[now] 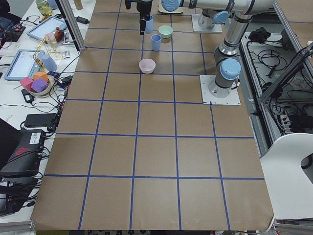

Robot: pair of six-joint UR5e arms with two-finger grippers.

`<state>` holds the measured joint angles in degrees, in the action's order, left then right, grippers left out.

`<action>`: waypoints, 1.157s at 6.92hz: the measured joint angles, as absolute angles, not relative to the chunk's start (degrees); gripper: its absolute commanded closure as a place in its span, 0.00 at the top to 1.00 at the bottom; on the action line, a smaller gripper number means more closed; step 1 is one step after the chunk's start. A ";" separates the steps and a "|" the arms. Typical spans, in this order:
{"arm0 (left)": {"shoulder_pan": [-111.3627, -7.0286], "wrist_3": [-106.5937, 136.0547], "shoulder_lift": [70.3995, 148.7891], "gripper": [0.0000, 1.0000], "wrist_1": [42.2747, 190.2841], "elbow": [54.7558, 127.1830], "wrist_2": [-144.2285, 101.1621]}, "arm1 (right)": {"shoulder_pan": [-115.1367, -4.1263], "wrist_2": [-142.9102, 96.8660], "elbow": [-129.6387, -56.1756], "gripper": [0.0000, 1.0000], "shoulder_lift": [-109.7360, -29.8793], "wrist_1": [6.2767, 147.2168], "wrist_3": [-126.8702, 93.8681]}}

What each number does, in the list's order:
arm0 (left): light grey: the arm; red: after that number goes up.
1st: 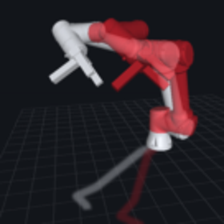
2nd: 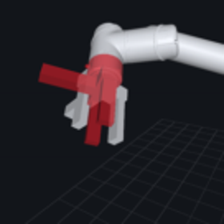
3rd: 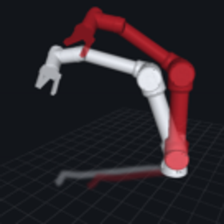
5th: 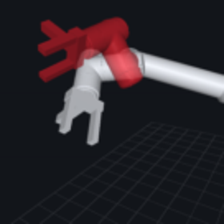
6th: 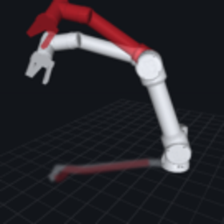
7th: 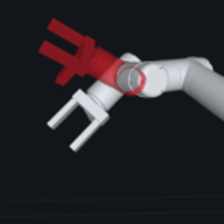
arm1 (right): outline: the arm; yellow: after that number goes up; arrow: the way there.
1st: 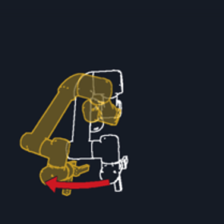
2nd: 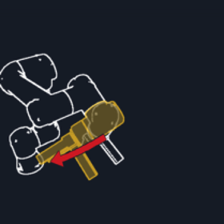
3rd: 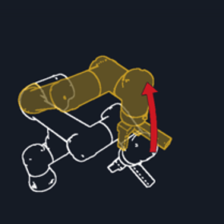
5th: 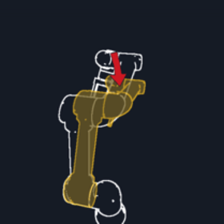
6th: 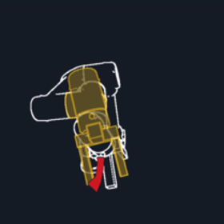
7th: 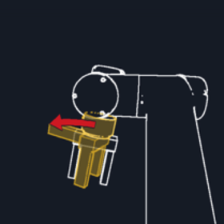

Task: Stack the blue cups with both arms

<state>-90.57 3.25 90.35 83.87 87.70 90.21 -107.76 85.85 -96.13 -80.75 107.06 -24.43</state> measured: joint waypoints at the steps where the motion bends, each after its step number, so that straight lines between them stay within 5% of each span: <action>1: -90.56 3.23 90.35 1.00 83.85 87.71 90.14 | -107.84 85.92 -97.70 0.02 -81.79 107.31 -24.44; 6: -90.53 3.25 90.35 1.00 83.85 87.71 90.17 | -107.99 85.83 -103.28 0.04 -83.29 113.37 -24.92; 8: -90.53 3.21 90.35 1.00 83.85 87.71 90.18 | -108.01 85.65 -104.07 0.13 -83.28 113.56 -25.15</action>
